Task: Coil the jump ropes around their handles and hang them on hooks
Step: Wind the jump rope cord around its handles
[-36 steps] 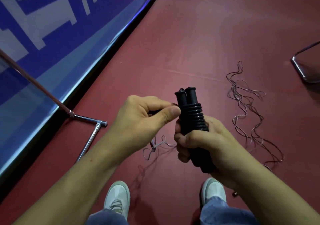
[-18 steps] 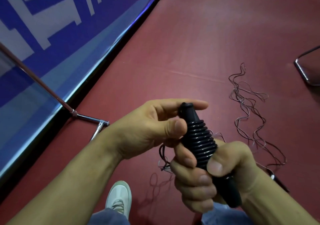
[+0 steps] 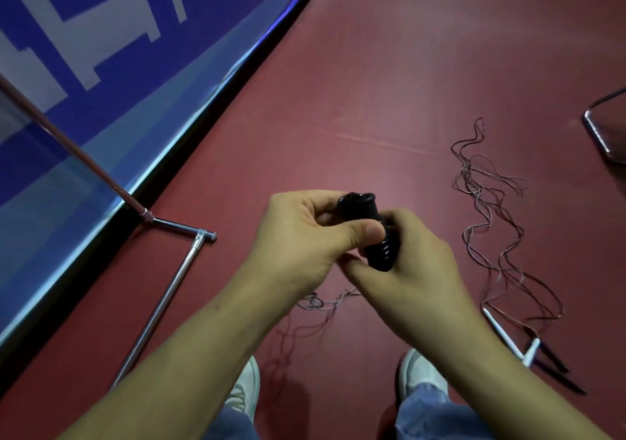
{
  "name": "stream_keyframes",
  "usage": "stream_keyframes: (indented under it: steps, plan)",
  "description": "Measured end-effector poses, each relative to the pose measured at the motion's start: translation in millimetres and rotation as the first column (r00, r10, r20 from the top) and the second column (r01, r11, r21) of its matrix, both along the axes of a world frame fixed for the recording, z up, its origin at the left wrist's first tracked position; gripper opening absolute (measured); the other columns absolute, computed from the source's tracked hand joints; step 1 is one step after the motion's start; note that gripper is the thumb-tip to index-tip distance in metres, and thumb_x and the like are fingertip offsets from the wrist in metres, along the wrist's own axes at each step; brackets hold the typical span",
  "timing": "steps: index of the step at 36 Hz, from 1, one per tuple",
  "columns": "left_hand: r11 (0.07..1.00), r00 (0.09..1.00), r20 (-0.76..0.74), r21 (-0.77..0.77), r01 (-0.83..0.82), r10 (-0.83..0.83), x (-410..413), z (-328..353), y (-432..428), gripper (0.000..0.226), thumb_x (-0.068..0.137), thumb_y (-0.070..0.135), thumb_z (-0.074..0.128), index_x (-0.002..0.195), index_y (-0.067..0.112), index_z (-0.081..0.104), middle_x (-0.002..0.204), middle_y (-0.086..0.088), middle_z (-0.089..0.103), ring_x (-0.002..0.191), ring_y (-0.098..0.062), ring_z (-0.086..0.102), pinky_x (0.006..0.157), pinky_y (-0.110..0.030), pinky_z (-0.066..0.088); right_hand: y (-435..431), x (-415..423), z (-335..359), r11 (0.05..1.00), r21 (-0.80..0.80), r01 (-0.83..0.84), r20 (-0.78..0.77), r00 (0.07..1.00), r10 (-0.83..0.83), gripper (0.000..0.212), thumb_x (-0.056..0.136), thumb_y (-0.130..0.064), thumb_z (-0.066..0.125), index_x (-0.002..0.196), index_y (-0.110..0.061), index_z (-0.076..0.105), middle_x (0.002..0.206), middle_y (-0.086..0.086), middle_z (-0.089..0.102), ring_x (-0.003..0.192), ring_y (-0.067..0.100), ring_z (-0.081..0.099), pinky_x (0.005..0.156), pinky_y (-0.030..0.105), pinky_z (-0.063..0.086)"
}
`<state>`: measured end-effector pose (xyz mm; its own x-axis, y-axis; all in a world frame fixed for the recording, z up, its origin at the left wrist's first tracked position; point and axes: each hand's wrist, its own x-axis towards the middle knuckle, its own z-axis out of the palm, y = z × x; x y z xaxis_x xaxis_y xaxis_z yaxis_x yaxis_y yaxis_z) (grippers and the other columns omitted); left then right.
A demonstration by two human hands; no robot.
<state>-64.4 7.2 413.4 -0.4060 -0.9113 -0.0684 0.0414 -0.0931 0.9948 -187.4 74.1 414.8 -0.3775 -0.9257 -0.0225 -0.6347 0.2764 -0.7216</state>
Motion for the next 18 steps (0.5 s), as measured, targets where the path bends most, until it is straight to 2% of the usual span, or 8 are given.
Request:
stream_keyframes:
  steps: [3,5,6,8,11,14,16,18]
  plan:
    - [0.999,0.999,-0.006,-0.011,0.043,-0.043,-1.6,1.3,3.3,0.026,0.072,0.000,0.085,0.093,0.015,0.079,0.086,-0.005,0.079,0.074,-0.011,0.071,0.069,-0.022,0.058,-1.6,-4.3,-8.4,1.000,-0.005,0.020,0.201,0.979,-0.018,0.015,0.083,-0.018,0.066,0.088,-0.025,0.055,0.060,-0.008,0.060,0.051,0.010,0.051,0.049,0.030,0.043]
    - [0.998,0.998,0.020,-0.038,0.059,-0.058,0.5,3.7,3.0,0.026,0.074,0.007,0.085,0.096,0.018,0.079,0.081,0.004,0.076,0.058,-0.008,0.060,0.058,-0.016,0.047,-1.7,-7.0,-6.0,1.000,-0.001,-0.010,0.354,0.935,0.010,0.016,0.082,-0.014,0.064,0.090,-0.024,0.055,0.054,-0.008,0.055,0.047,0.015,0.046,0.047,0.031,0.039]
    - [0.997,0.998,0.030,-0.043,0.059,-0.058,2.6,3.7,1.6,0.024,0.076,0.010,0.084,0.097,0.019,0.079,0.076,0.005,0.072,0.053,-0.010,0.051,0.055,-0.018,0.042,-1.6,-8.1,-3.8,1.000,-0.007,-0.024,0.411,0.912,0.024,0.017,0.081,-0.014,0.065,0.093,-0.022,0.057,0.055,-0.007,0.054,0.047,0.016,0.046,0.047,0.033,0.038]
    - [0.996,0.996,0.024,-0.036,0.087,-0.086,7.8,3.7,-2.2,0.024,0.081,0.015,0.080,0.104,0.022,0.080,0.068,-0.004,0.057,0.055,-0.020,0.036,0.054,-0.026,0.030,-1.1,-10.3,0.9,0.998,-0.024,-0.053,0.504,0.862,0.058,0.024,0.073,-0.018,0.066,0.096,-0.014,0.058,0.061,0.001,0.055,0.051,0.019,0.048,0.049,0.036,0.039]
    - [0.983,0.983,-0.014,-0.009,0.184,-0.184,13.0,4.8,-5.5,0.031,0.087,0.018,0.074,0.117,0.025,0.077,0.071,-0.016,0.038,0.063,-0.031,0.023,0.059,-0.039,0.020,-0.2,-9.8,4.6,0.991,-0.063,-0.115,0.706,0.697,0.125,0.028,0.067,-0.010,0.059,0.092,0.001,0.050,0.065,0.015,0.050,0.054,0.025,0.047,0.052,0.040,0.037]
    - [0.960,0.953,-0.146,0.059,0.275,-0.264,12.5,4.1,-5.7,0.036,0.085,0.022,0.072,0.120,0.014,0.075,0.072,-0.013,0.041,0.059,-0.027,0.020,0.052,-0.031,0.020,1.8,-6.8,7.6,0.984,-0.090,-0.151,0.858,0.491,0.153,0.014,0.073,-0.004,0.059,0.083,-0.011,0.052,0.066,0.015,0.045,0.053,0.024,0.043,0.052,0.037,0.036]
    - [0.940,0.930,-0.207,0.094,0.327,-0.302,12.6,3.5,-7.1,0.036,0.084,0.024,0.073,0.117,0.010,0.075,0.066,-0.006,0.048,0.055,-0.019,0.022,0.048,-0.024,0.024,3.4,-6.5,8.8,0.977,-0.094,-0.189,0.891,0.421,0.167,0.011,0.078,-0.009,0.063,0.080,-0.017,0.056,0.063,0.011,0.044,0.052,0.022,0.042,0.052,0.036,0.036]
    - [0.940,0.934,-0.178,0.091,0.328,-0.309,14.7,5.1,-9.9,0.034,0.084,0.023,0.073,0.114,0.008,0.077,0.064,-0.010,0.045,0.052,-0.015,0.024,0.047,-0.023,0.026,4.7,-6.7,11.3,0.968,-0.083,-0.236,0.912,0.372,0.170,0.009,0.081,-0.016,0.066,0.081,-0.019,0.058,0.062,0.009,0.045,0.052,0.022,0.042,0.052,0.035,0.037]
